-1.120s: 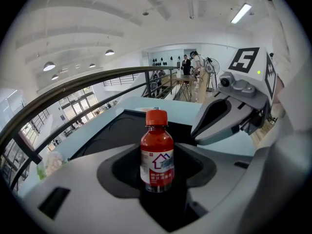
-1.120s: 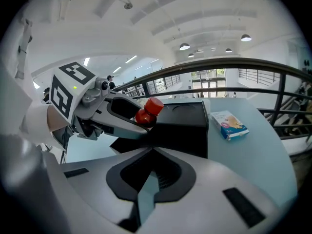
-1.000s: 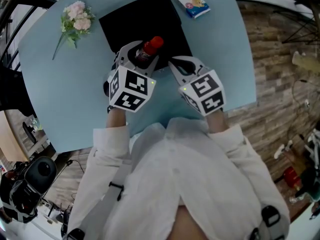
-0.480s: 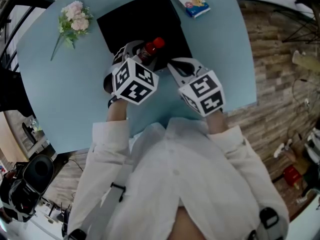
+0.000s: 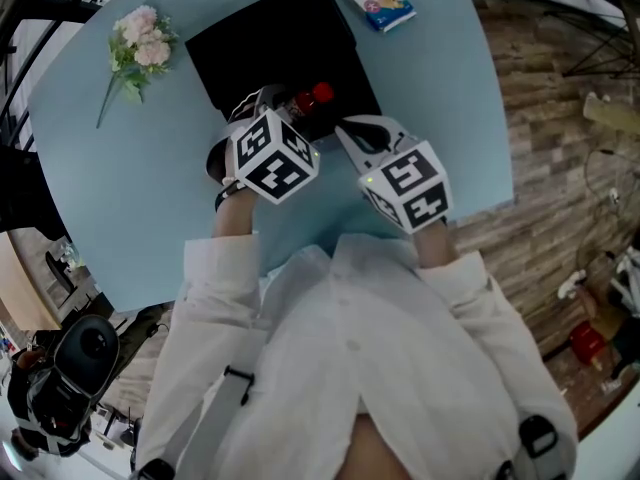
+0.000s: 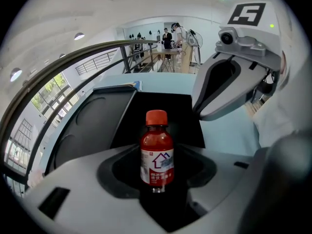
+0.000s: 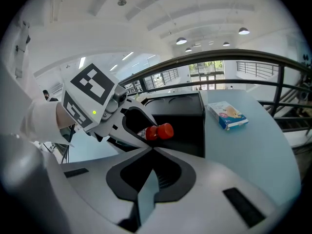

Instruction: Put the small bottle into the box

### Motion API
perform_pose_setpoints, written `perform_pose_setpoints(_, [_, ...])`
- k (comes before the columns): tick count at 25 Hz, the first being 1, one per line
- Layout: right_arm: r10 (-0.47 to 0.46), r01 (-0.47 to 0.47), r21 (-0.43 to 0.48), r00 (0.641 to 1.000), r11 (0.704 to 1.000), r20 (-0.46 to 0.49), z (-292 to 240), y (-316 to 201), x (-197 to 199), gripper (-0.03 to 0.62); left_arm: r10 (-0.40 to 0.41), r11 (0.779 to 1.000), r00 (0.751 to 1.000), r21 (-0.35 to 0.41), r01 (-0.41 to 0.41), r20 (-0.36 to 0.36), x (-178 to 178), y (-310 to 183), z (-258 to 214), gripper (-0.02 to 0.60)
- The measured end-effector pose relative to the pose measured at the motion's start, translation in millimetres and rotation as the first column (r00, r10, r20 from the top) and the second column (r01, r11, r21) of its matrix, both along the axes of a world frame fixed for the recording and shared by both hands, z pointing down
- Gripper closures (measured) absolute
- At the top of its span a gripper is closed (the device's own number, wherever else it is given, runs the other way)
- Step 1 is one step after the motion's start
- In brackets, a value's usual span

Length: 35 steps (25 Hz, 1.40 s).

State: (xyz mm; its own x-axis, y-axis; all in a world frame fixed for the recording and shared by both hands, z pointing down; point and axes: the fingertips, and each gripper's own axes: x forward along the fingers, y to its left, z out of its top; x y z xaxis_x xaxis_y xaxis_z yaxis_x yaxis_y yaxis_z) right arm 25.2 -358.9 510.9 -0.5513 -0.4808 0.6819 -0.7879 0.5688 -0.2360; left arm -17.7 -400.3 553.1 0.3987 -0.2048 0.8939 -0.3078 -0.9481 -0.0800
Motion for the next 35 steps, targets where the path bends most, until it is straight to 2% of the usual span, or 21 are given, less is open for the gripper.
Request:
perform_pose_setpoints(7, [0.012,-0.012,0.0,1.0,1.0,0.005,0.9,2.9,2.9,0.591,0.042,0.998,0.999,-0.038,-0.041,0.025,4.1,4.3,9.4,0.373])
perform_pose_setpoints(22, [0.014,-0.014,-0.007,1.0,1.0,0.005,2.9,6.2,6.7,0.591,0.07,0.997,0.997,-0.034,-0.069,0.032,8.0,5.3,12.6,0.371])
perform_pose_setpoints(30, [0.01,-0.01,-0.003,1.0,1.0,-0.008,1.6,7.8,8.0,0.591,0.046,0.999,0.998,-0.01,-0.046,0.032,8.9,5.8,11.9,0.373])
perform_pose_setpoints(35, [0.001,-0.001,0.002,1.0,1.0,-0.006,-1.6,10.7,6.7,0.591,0.031,0.999,0.999,-0.007,-0.031,-0.005,14.7,6.3,1.9,0.373])
